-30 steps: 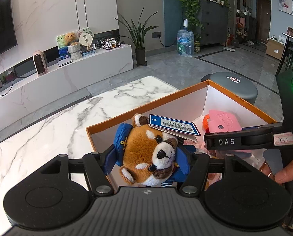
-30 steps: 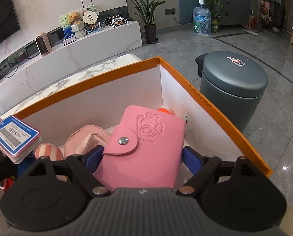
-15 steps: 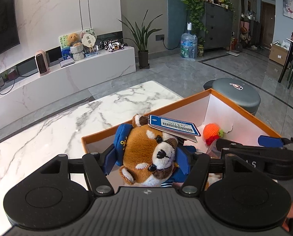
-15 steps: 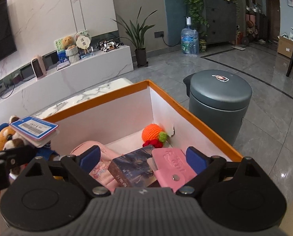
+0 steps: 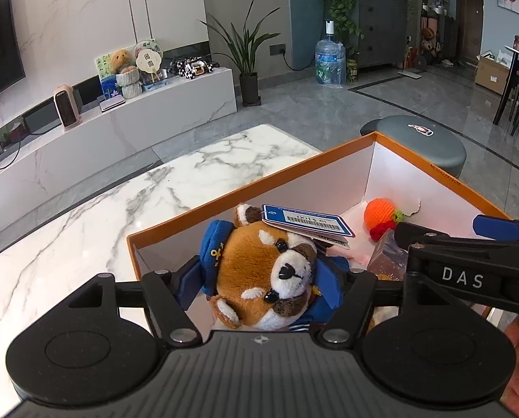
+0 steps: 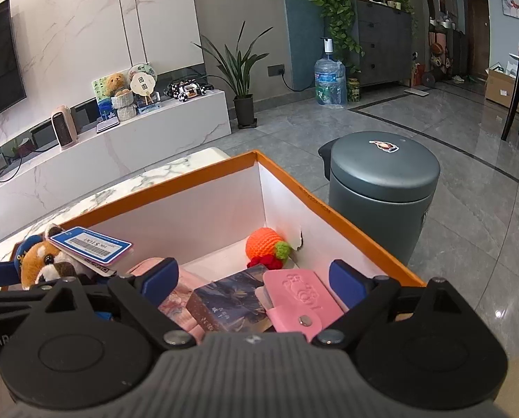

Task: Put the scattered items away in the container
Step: 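Lower the wallet and bear into the box and open both tools, then lift both open tools up and away from the box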

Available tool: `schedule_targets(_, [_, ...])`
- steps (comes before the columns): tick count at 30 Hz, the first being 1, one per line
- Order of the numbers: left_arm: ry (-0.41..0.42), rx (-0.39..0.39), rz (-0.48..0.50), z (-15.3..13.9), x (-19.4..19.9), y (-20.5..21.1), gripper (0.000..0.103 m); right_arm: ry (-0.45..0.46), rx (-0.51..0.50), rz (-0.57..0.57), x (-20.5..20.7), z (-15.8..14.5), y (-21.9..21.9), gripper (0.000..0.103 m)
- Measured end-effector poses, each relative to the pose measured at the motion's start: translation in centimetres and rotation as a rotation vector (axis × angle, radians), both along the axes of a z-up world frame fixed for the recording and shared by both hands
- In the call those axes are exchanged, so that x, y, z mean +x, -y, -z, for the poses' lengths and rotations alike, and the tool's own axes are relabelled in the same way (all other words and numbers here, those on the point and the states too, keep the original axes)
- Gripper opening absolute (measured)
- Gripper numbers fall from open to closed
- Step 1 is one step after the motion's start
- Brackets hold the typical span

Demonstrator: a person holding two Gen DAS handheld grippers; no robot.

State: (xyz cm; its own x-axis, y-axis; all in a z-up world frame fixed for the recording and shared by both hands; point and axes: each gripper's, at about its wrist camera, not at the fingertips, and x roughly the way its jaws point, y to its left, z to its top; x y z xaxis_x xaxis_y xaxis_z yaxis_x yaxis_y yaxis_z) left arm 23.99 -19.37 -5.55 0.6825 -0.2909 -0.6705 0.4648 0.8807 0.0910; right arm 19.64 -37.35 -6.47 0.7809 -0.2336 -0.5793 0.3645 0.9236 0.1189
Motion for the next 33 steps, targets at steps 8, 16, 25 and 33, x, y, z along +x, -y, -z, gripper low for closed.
schedule_targets(8, [0.077, 0.014, 0.014, -1.4, -1.3, -0.4, 0.083, 0.008, -0.013, -0.003, -0.3, -0.5, -0.4, 0.094])
schedule_targets(16, [0.148, -0.026, 0.018, -4.6, -3.8, -1.4, 0.084, 0.019, -0.022, 0.001, -2.1, -2.3, -0.8, 0.094])
schedule_targets(25, [0.233, -0.064, -0.002, -8.5, -8.0, -3.5, 0.087, 0.085, -0.059, -0.035, -5.9, -5.9, -3.0, 0.095])
schedule_targets(33, [0.291, -0.131, -0.068, -11.2, -11.5, -6.2, 0.088, 0.161, -0.12, -0.075, -10.0, -9.2, -5.2, 0.095])
